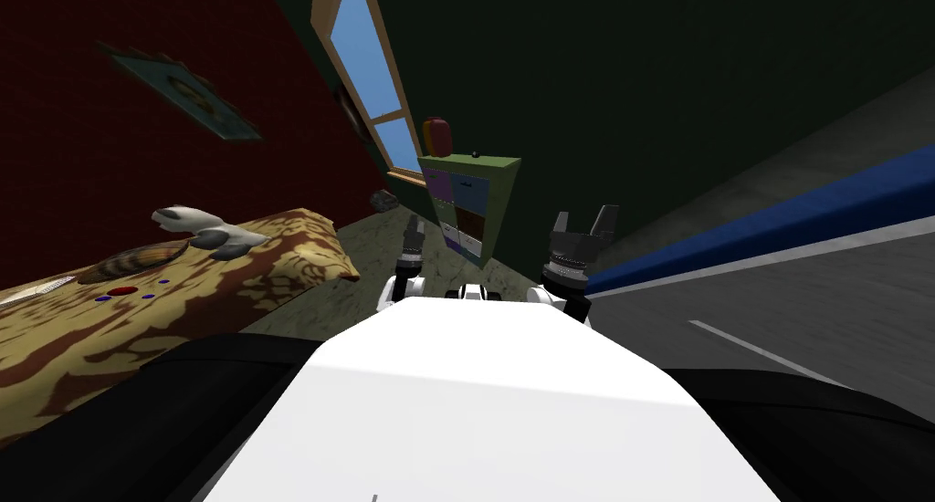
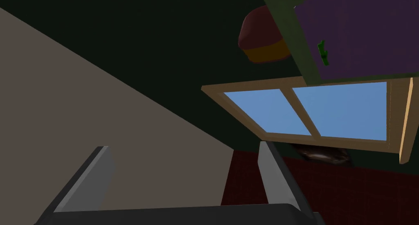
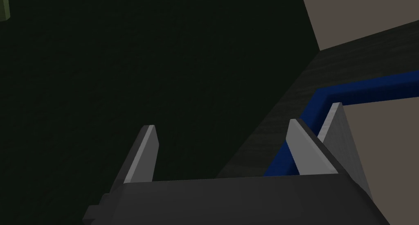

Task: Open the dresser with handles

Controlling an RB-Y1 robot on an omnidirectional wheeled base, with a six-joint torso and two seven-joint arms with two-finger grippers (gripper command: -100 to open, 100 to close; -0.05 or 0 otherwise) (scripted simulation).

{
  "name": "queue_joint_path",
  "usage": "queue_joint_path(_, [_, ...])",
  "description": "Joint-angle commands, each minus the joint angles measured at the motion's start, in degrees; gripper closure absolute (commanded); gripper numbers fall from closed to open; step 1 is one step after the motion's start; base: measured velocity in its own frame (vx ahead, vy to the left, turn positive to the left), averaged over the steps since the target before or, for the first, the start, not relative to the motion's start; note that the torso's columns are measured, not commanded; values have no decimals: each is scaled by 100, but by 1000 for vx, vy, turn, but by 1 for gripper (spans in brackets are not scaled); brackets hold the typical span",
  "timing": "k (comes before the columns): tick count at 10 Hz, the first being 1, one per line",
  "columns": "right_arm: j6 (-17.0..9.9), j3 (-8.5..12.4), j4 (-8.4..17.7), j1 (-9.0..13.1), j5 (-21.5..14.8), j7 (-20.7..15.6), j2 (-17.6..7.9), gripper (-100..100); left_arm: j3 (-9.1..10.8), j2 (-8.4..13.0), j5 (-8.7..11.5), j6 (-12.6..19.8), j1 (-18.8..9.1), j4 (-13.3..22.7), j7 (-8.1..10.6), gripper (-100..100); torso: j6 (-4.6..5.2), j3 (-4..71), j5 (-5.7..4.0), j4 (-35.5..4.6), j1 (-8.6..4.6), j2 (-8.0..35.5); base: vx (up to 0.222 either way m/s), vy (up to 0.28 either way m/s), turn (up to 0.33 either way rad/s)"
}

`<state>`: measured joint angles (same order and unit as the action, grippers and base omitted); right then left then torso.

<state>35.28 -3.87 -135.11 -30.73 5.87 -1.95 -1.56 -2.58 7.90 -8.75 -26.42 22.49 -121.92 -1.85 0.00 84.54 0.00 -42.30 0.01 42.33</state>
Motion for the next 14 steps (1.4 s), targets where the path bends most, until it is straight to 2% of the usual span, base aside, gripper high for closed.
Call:
queue_joint_path(1, [0, 0, 0, 0, 0, 0, 0, 0, -91, -12, -66, 19, -114, 351, -59, -100, 0, 4, -1, 2, -3, -7, 79, -14, -62])
queue_joint_path(10, [0, 0, 0, 0, 0, 0, 0, 0, -311, -152, -231, 82, -471, 1401, -201, -100, 0, 3, 0, 1, 0, -5, 61, -11, -59])
queue_joint_path(14, [0, 0, 0, 0, 0, 0, 0, 0, -404, -113, -301, 108, -622, 1847, -261, -100, 0, 3, 0, 1, 0, -5, 60, -11, -57])
